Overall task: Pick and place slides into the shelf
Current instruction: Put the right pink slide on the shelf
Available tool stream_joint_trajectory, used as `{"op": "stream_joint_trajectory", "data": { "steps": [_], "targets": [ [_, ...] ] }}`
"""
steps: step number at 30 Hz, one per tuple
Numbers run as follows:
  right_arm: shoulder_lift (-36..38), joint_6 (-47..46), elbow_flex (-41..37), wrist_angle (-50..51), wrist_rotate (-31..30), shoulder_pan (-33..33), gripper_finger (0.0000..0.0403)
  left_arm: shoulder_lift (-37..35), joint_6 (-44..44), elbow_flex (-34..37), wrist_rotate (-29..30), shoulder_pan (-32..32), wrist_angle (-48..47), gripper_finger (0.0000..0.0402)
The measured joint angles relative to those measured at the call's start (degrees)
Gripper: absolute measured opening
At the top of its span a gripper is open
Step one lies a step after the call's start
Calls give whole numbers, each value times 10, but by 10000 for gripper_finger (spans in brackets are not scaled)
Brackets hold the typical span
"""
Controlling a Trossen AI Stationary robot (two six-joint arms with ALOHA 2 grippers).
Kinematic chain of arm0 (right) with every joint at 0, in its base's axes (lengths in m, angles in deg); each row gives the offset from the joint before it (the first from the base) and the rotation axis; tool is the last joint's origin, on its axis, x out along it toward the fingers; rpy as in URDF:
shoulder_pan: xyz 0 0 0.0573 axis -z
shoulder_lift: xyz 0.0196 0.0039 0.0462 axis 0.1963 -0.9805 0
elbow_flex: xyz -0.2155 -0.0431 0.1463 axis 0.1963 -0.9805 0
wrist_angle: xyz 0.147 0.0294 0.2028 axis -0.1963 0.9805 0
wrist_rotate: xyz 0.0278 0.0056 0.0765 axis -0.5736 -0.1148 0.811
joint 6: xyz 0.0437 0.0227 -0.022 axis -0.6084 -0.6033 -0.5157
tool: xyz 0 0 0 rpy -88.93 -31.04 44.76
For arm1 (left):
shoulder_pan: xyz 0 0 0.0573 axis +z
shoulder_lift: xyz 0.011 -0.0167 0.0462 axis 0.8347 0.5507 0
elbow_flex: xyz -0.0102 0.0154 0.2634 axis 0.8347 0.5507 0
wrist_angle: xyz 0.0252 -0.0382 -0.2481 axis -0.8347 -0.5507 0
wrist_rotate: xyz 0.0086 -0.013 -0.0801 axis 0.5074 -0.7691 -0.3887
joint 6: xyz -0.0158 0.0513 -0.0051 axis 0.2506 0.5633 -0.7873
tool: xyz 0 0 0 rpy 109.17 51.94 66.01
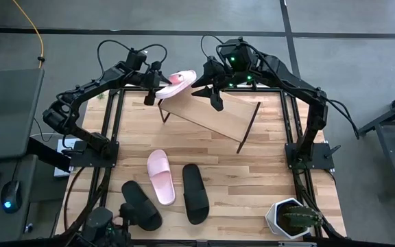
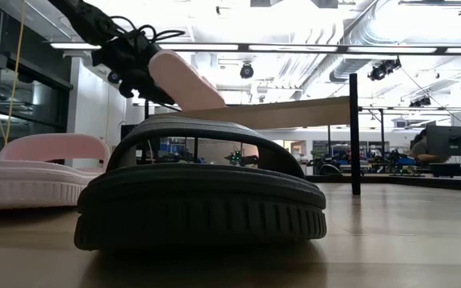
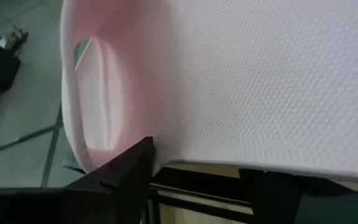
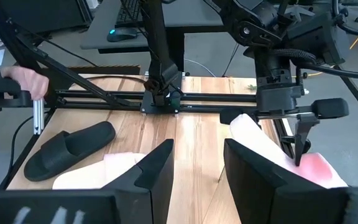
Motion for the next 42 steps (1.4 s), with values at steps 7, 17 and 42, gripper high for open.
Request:
{"op": "stream_joint_trajectory", "data": {
  "steps": [7, 17, 42],
  "targets": [
    [0, 1, 0, 0, 0, 0, 131, -7, -19, -5, 15, 0, -22, 240],
    [0, 2, 0, 3, 0, 0, 131, -48, -49, -5, 96, -19, -45, 234],
    [-12, -1, 0, 24, -6, -2, 131, -114, -69, -4, 235, -60, -78, 232]
  ]
}}
